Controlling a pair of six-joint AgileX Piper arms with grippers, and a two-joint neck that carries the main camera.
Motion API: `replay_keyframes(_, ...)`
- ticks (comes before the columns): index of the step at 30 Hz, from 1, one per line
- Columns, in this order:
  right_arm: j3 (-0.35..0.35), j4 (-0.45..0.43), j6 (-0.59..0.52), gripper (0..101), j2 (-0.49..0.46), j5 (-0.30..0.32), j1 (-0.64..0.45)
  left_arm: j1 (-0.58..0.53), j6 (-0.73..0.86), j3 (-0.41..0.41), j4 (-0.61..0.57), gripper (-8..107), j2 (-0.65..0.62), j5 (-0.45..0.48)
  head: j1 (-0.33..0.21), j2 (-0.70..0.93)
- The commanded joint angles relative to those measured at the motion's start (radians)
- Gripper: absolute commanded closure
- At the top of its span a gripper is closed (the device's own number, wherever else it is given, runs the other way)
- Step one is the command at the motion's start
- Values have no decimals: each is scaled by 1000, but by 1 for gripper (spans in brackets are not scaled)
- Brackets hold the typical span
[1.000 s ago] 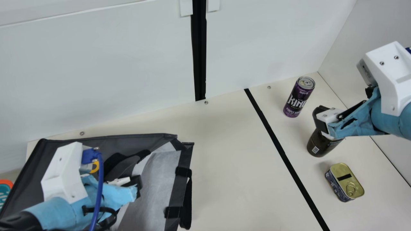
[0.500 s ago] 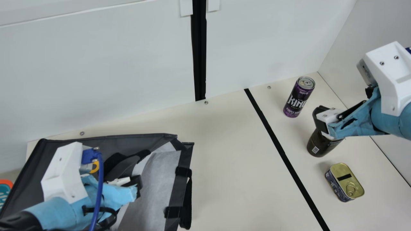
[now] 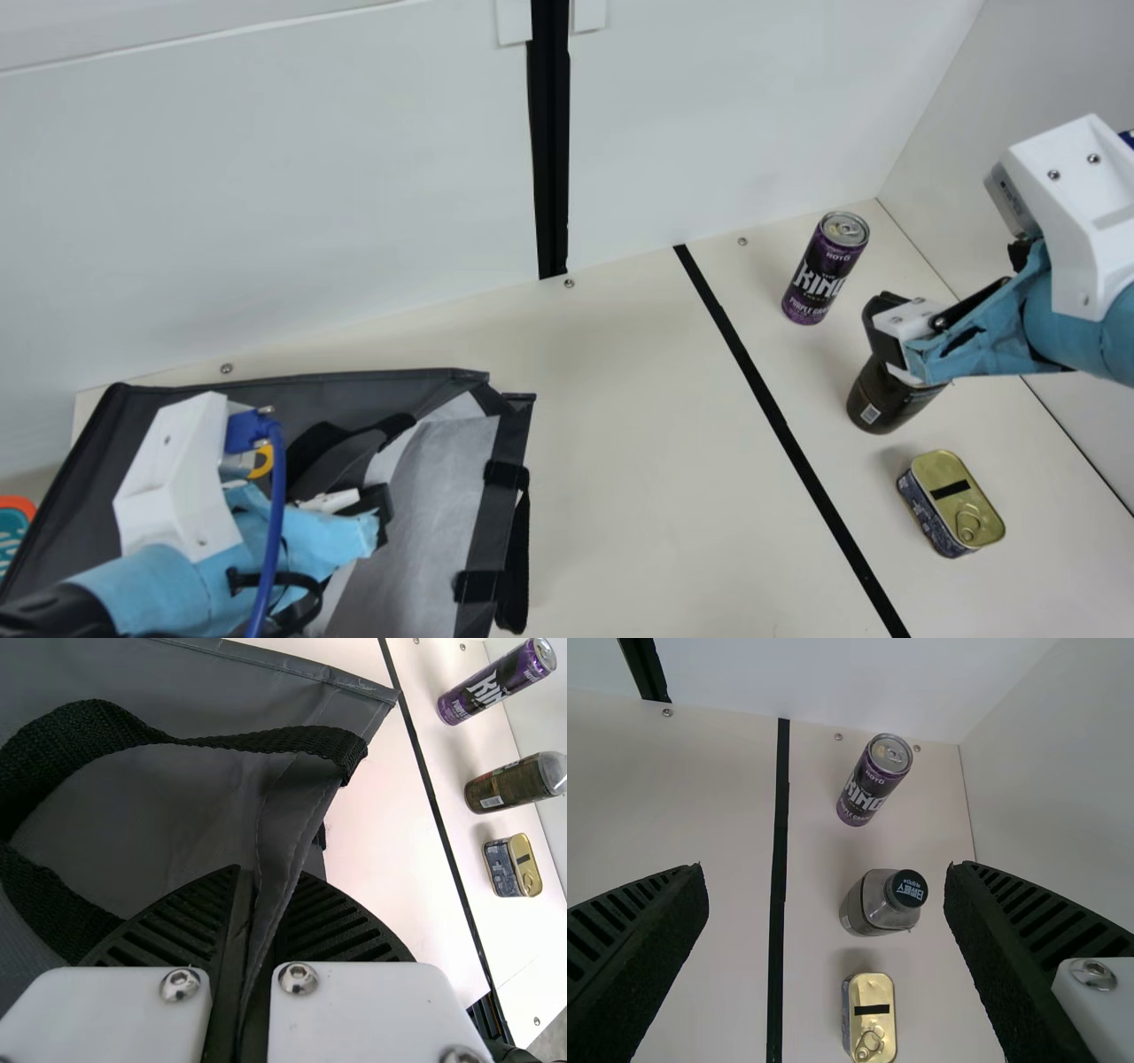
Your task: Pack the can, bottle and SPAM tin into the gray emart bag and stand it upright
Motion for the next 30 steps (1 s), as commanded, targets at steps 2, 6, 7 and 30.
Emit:
replay_keyframes(2,0,0,0,6,0,0,0,0,0,0,0,107,0,0,-23,-1)
replay_keyframes(6,0,0,0,6,0,0,0,0,0,0,0,107,0,0,-23,-1)
replay_keyframes(7,0,0,0,6,0,0,0,0,0,0,0,107,0,0,-23,-1)
replay_keyframes(30,0,0,0,6,0,0,0,-32,39,-144,24,107,124,9,-23,-1)
